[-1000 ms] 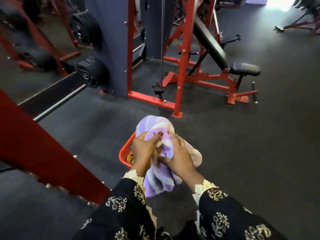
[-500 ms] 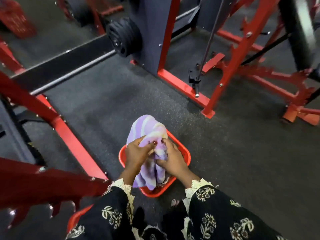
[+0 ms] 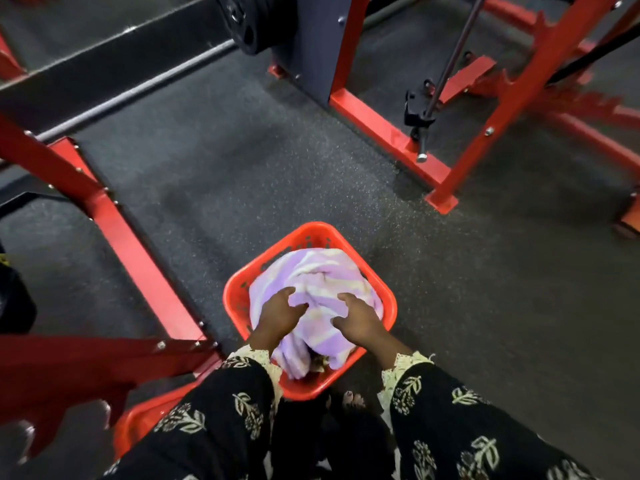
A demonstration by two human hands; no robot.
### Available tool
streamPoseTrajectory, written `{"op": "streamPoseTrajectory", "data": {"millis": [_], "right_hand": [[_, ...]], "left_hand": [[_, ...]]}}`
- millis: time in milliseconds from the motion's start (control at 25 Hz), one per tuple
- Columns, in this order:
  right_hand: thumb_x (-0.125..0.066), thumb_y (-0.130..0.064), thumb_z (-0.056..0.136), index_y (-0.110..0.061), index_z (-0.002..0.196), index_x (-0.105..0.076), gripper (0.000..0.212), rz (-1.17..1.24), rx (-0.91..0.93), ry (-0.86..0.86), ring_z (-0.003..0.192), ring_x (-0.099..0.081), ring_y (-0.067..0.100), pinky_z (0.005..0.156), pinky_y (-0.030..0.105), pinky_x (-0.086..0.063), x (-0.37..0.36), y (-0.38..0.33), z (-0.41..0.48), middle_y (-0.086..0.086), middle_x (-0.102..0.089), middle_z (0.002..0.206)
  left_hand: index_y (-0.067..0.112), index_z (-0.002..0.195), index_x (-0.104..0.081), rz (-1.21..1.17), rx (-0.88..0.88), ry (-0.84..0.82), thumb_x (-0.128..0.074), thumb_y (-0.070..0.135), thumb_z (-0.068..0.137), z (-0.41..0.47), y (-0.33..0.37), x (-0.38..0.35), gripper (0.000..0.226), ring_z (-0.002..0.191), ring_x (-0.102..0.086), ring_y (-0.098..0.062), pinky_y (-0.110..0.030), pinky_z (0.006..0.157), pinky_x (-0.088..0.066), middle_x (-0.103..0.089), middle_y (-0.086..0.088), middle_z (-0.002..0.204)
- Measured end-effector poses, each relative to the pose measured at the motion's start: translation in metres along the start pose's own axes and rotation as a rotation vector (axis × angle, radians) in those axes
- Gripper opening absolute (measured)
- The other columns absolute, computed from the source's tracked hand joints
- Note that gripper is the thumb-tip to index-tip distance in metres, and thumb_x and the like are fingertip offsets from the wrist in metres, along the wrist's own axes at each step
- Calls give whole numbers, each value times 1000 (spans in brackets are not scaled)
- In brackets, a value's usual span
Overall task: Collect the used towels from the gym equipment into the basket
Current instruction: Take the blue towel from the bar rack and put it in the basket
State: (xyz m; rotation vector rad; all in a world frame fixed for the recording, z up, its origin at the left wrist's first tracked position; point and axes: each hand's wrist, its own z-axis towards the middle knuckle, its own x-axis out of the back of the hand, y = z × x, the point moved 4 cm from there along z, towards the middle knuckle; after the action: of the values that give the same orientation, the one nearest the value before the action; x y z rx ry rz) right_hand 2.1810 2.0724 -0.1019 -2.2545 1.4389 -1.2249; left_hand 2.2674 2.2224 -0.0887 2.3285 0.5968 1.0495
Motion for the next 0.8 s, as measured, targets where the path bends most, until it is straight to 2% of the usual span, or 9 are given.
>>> {"op": "streamPoseTrajectory", "data": {"millis": [80,160,240,280,360,440,520,680,800], "right_hand": [[-64,-22,89,-12,145,-37,63,70,-45,32,133,-45,24,102,26,-33,8,-7,-16,8,-46,146],[-64,-21,89,-11,142,-42,58,158,-73,96,127,-50,23,96,24,-36,28,-24,-40,9,-52,140],[-64,-19,88,-11,137,-48,52,265,-70,173,119,-55,24,93,26,-40,54,-45,-66,10,-57,133],[-64,-18,88,-11,134,-51,48,329,-69,211,115,-58,25,93,29,-43,68,-53,-78,10,-59,131],[-64,-18,88,-14,129,-55,42,489,-78,294,109,-62,27,93,37,-48,100,-67,-107,10,-61,127],[-63,-18,89,-14,130,-55,42,658,-76,381,105,-61,24,95,41,-48,132,-74,-136,12,-59,129],[-62,-18,90,-14,131,-53,42,784,-53,493,99,-57,19,94,39,-47,164,-70,-167,12,-59,130],[-60,-17,91,-13,127,-56,36,955,-15,756,93,-58,17,86,36,-50,225,-39,-253,6,-61,115],[-58,-15,92,-12,125,-57,32,1039,12,1007,92,-59,17,89,39,-51,268,14,-350,4,-61,109]], "left_hand": [[10,124,-60,5,15,7,-67,19,87,-13,8,8,38,118,-56,-23,-22,91,-36,-62,-9,123],[8,121,-62,-48,-11,17,-67,17,87,-34,34,25,36,117,-58,-26,-29,95,-41,-65,-7,114],[6,125,-59,-84,-59,3,-66,15,87,-56,68,43,39,114,-59,-27,-36,99,-44,-65,-12,117],[4,127,-59,-107,-88,-9,-65,13,88,-65,85,51,40,109,-60,-27,-37,98,-46,-65,-15,118],[2,124,-60,-194,-155,-35,-63,9,89,-86,126,63,36,90,-60,-22,-32,85,-47,-67,-18,107],[2,119,-63,-247,-232,-53,-60,6,89,-104,170,66,30,81,-55,-18,-28,74,-44,-66,-12,95],[4,118,-63,-251,-325,-73,-60,8,89,-121,217,58,29,82,-56,-17,-26,71,-43,-64,-9,93],[5,120,-63,-244,-488,-222,-59,8,90,-172,305,13,30,84,-56,-17,-29,74,-40,-69,-21,104],[7,119,-63,-226,-668,-381,-58,9,90,-245,378,-47,29,78,-58,-17,-24,60,-41,-68,-10,95]]}}
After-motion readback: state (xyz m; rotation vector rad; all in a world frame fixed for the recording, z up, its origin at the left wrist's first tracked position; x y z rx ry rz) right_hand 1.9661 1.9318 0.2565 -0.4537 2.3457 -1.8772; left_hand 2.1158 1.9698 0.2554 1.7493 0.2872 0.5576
